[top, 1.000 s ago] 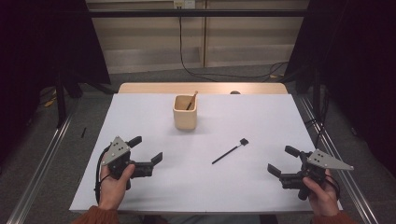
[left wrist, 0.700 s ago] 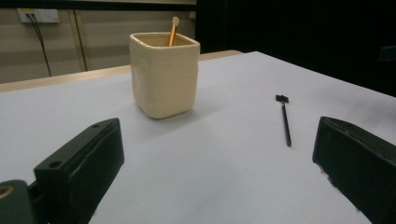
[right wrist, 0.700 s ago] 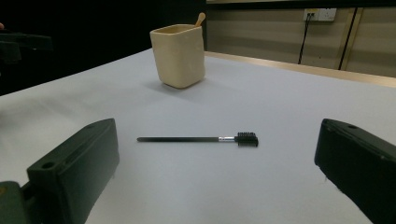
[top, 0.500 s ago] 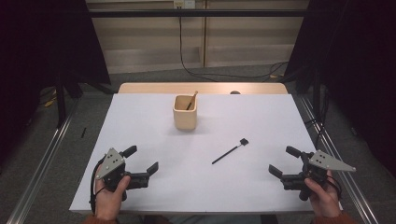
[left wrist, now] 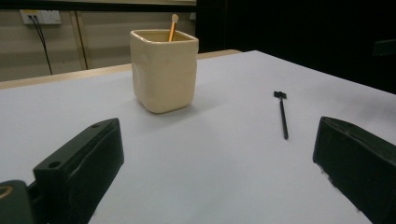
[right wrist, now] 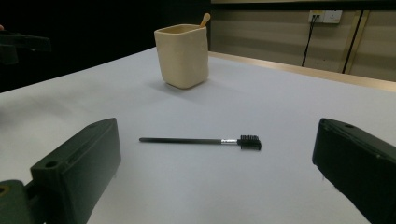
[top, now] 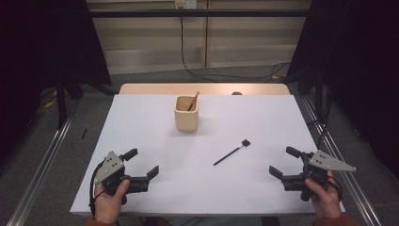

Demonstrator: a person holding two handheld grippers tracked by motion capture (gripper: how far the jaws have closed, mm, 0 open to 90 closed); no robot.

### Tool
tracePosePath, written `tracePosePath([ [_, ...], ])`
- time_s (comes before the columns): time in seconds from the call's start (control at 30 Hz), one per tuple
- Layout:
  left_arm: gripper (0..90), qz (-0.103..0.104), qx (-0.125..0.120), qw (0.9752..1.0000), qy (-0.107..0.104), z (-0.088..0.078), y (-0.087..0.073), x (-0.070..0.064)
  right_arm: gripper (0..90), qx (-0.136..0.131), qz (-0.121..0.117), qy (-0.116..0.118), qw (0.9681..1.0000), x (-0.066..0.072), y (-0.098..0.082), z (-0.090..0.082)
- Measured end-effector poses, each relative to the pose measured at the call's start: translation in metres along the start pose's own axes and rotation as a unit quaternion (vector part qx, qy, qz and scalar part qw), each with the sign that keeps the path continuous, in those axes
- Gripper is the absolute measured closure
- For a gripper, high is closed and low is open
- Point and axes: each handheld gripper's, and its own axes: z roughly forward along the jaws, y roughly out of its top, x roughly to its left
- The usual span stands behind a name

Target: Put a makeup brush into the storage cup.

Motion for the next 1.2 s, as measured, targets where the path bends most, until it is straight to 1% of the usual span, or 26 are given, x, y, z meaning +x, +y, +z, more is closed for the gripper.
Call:
tracePosePath([
  [0.03,1.9,0.000,-0.002,1.0000,0.002,0.000,0.000,-0.001,0.0,0.000,-0.001,0.001,1.0000,0.000,0.000,0.000],
  [0.07,1.9,0.000,-0.003,1.0000,0.000,-0.001,0.000,-0.001,0.0,0.003,-0.001,0.000,1.0000,0.001,0.001,0.000],
  [0.13,1.9,0.002,-0.001,1.0000,0.000,0.000,0.000,-0.001,0.0,0.003,0.004,0.003,1.0000,0.001,0.001,0.001],
  [0.2,1.9,0.000,0.000,1.0000,0.000,0.000,0.001,0.000,0.0,0.002,0.003,0.002,1.0000,0.000,0.003,0.002],
  [0.27,1.9,-0.001,-0.003,1.0000,0.000,0.001,0.001,-0.002,0.0,0.003,0.002,0.003,1.0000,-0.002,0.004,0.006],
  [0.37,1.9,0.008,-0.001,1.0000,-0.003,0.001,0.001,-0.002,0.0,0.005,-0.001,0.003,1.0000,-0.004,0.009,0.012],
  [0.43,1.9,0.006,-0.004,1.0000,-0.004,0.001,0.002,-0.002,0.0,0.005,-0.002,0.005,1.0000,-0.005,0.012,0.016],
  [0.5,1.9,0.005,-0.001,1.0000,-0.002,0.002,0.001,-0.002,0.0,0.007,-0.004,0.008,0.9999,-0.007,0.016,0.021],
  [0.57,1.9,0.004,-0.004,1.0000,-0.003,0.002,0.001,-0.001,0.0,0.007,-0.008,0.012,0.9999,-0.008,0.021,0.027],
  [0.77,1.9,0.002,-0.004,1.0000,-0.001,0.001,0.001,-0.001,0.0,-0.006,-0.019,0.016,0.9997,-0.011,0.041,0.047],
  [0.83,1.9,0.000,-0.005,1.0000,-0.001,0.002,0.001,-0.001,0.2,-0.004,-0.023,0.015,0.9996,-0.012,0.048,0.054],
  [0.9,1.9,0.001,-0.004,1.0000,-0.001,0.002,0.001,0.000,0.2,-0.006,-0.026,0.015,0.9995,-0.012,0.052,0.061],
  [0.93,1.9,0.001,-0.004,1.0000,-0.001,0.002,0.001,0.000,0.2,-0.002,-0.028,0.017,0.9995,-0.013,0.054,0.064],
  [1.0,1.9,-0.005,-0.008,1.0000,-0.003,0.002,0.001,0.000,0.1,-0.002,-0.032,0.019,0.9993,-0.013,0.057,0.070],
  [1.07,1.9,-0.002,-0.006,1.0000,-0.004,0.002,0.001,-0.001,0.0,-0.004,-0.032,0.020,0.9993,-0.015,0.061,0.075],
  [1.13,1.9,0.000,-0.003,1.0000,-0.003,0.001,0.001,0.000,0.2,-0.004,-0.035,0.018,0.9992,-0.017,0.065,0.080],
  [1.2,1.9,-0.005,-0.005,1.0000,-0.007,0.000,0.002,0.000,0.6,-0.003,-0.034,0.014,0.9993,-0.018,0.069,0.085],
])
